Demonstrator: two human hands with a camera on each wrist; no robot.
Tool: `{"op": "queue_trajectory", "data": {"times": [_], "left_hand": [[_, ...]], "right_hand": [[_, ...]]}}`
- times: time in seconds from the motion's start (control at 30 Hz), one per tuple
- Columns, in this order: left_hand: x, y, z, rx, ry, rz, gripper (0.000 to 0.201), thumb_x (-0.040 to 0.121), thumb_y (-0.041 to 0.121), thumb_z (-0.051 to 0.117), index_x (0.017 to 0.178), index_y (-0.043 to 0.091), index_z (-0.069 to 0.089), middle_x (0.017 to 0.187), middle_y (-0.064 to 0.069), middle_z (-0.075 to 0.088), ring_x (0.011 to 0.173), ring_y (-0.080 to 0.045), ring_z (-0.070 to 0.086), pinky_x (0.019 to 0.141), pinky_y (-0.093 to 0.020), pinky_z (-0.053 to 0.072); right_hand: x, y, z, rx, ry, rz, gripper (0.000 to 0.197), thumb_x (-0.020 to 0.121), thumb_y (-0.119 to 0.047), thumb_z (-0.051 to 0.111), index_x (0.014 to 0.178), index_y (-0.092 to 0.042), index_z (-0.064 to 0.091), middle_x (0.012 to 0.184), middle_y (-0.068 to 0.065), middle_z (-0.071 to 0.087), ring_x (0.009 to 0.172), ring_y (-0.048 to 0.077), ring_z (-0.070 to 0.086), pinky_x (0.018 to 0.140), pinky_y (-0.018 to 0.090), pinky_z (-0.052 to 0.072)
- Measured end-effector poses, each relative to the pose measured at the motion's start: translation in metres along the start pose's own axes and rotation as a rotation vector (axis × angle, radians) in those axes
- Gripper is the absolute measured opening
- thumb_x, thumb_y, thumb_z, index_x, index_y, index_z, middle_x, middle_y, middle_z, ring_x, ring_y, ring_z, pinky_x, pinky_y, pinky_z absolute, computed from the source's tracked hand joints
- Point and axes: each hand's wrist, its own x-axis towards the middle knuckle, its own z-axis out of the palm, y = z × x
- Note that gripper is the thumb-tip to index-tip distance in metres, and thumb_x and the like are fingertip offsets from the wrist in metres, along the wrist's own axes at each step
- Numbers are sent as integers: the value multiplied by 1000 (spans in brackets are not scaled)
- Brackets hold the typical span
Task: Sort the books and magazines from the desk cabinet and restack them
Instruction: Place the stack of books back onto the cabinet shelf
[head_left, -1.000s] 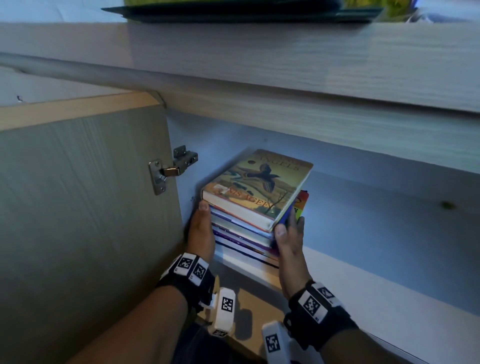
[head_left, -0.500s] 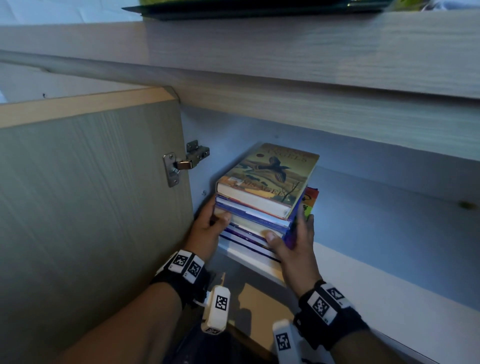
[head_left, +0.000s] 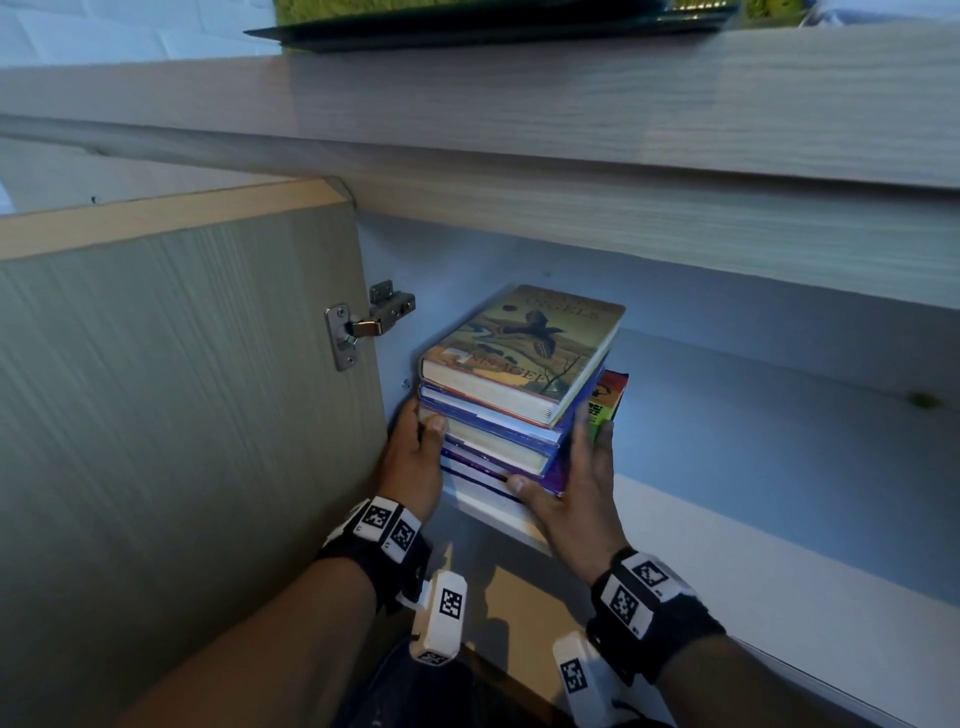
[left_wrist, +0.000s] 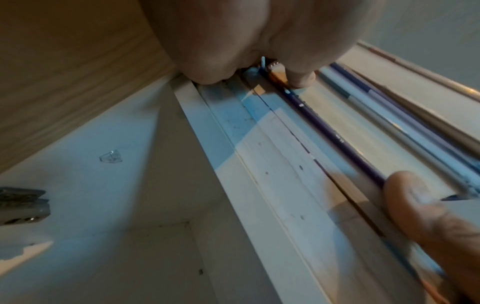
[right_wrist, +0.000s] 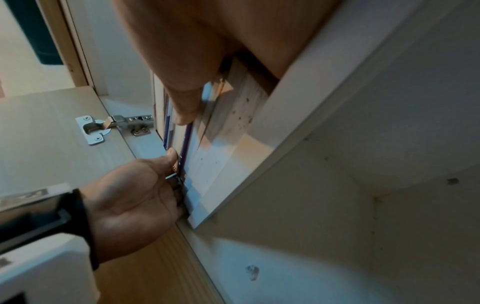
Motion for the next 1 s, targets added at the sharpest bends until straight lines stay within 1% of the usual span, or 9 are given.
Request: {"op": "queue_trajectory", "data": {"times": [0.17,0.33,0.47,0.57,0.7,0.77,0.9,0.97,1.0], "left_hand": [[0,1,3,24,58,-19,32,107,29,43,138,35,47,114,19,60,103,4,57,74,-13,44],[2,-7,1,52,102,-22,26,105,27,47,130,28,53,115,3,66,103,-11,63,76,-21,49],[2,-7,2,59,110,-16,22,106,25,47,127,22,52,103,4,63,93,-14,62,71,-20,47],[1,-5,4,42,117,-23,25,106,25,45,131,23,51,108,2,63,96,-13,63,73,-22,49],[2,-5,5,31,140,-45,27,106,25,44,133,26,50,115,1,64,100,-12,63,75,-25,52],[1,-3,6,24,149,-50,27,106,25,43,133,28,51,117,0,65,103,-15,64,78,-29,54],[0,5,6,87,126,-31,33,105,20,45,136,28,48,122,0,62,112,-21,62,94,-39,55],[-3,10,5,108,89,-16,52,99,18,56,144,37,40,138,2,57,123,-19,58,102,-44,52],[-6,13,5,102,79,-28,65,96,19,60,150,42,32,149,3,49,131,-20,53,105,-45,50]], "right_hand": [[-2,-2,-1,-9,2,-13,105,90,-50,70,144,-63,-19,167,-11,-28,154,7,-20,128,37,5],[-1,0,-1,-19,6,28,105,89,-56,69,158,-47,-9,167,-15,-25,156,6,-13,125,30,5],[0,1,0,-45,3,48,96,90,-58,66,163,-37,8,167,-18,-21,157,8,-8,127,32,9],[0,0,0,-58,5,51,91,90,-59,64,162,-37,12,168,-15,-17,158,11,-5,128,35,11],[0,-3,-1,-71,-3,73,87,92,-58,63,162,-38,15,169,-13,-17,158,12,-4,121,25,8],[-2,-3,-2,-64,-7,70,85,93,-56,62,161,-39,15,169,-13,-17,158,12,-4,118,23,8],[1,-2,-4,13,4,59,92,87,-59,69,160,-45,14,169,-15,-12,156,7,-3,125,32,11],[-1,-1,-10,186,-7,51,99,75,-72,72,154,-60,13,169,-18,-3,156,8,7,127,42,15],[-1,0,-13,270,1,31,97,71,-76,71,149,-67,15,169,-20,3,156,10,13,127,49,18]]}}
